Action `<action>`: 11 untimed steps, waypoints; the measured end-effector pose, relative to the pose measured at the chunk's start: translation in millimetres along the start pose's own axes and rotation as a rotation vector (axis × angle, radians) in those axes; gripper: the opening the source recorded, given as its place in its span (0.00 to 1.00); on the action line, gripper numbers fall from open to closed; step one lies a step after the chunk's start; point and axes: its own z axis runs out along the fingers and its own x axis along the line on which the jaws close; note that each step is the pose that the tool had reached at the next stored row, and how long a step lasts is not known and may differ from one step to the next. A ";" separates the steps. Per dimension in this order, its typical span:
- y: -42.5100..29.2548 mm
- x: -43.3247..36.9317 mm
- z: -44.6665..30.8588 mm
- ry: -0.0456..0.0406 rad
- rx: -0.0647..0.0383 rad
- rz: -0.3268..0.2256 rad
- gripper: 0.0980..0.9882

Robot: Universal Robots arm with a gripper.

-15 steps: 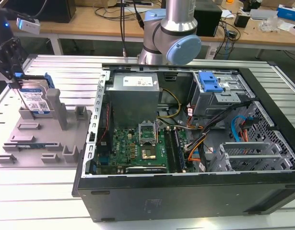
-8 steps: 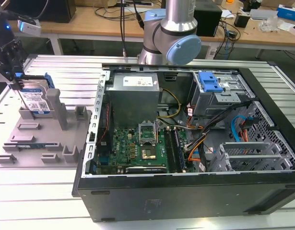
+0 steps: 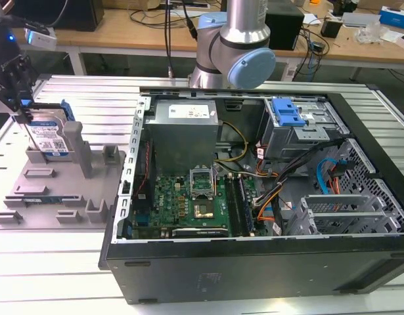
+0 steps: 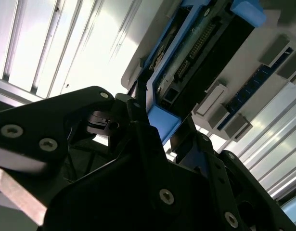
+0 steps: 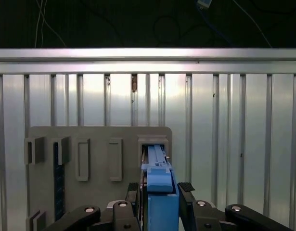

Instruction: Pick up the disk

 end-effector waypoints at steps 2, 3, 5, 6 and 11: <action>0.0 -0.1 0.1 0.0000 0.000 0.001 0.40; 0.0 -0.1 0.2 -0.0001 0.000 0.001 0.40; 0.0 -0.1 0.2 0.0000 0.000 0.001 0.40; 0.0 -0.1 0.2 0.0000 0.000 0.001 0.40; 0.1 -0.1 0.3 0.0000 0.000 0.001 0.30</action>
